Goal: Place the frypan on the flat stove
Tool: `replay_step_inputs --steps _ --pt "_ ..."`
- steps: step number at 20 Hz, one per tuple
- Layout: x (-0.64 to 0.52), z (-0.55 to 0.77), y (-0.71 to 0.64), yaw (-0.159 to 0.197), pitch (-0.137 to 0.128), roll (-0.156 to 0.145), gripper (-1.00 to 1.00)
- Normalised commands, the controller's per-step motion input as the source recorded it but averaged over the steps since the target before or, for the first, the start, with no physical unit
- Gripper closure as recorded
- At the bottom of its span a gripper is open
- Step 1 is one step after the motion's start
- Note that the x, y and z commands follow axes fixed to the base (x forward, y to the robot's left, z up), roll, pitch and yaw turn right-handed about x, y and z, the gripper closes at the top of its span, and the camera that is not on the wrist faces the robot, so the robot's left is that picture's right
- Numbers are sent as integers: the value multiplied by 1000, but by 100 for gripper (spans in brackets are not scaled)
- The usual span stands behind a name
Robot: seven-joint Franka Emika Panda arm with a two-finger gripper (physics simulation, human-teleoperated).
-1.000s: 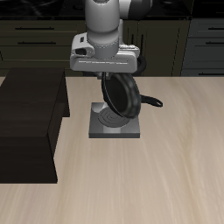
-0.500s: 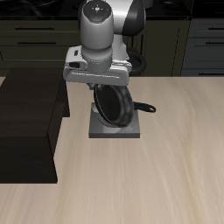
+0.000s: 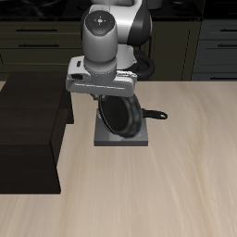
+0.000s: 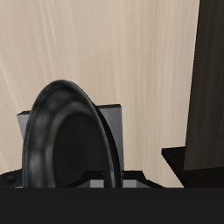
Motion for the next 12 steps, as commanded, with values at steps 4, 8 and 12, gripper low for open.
replay_step_inputs --steps 4,8,12 --pt "72 -297 -69 23 40 -26 100" --pt "196 -599 -169 19 147 -72 100" --pt "174 -591 -102 5 164 -35 100"
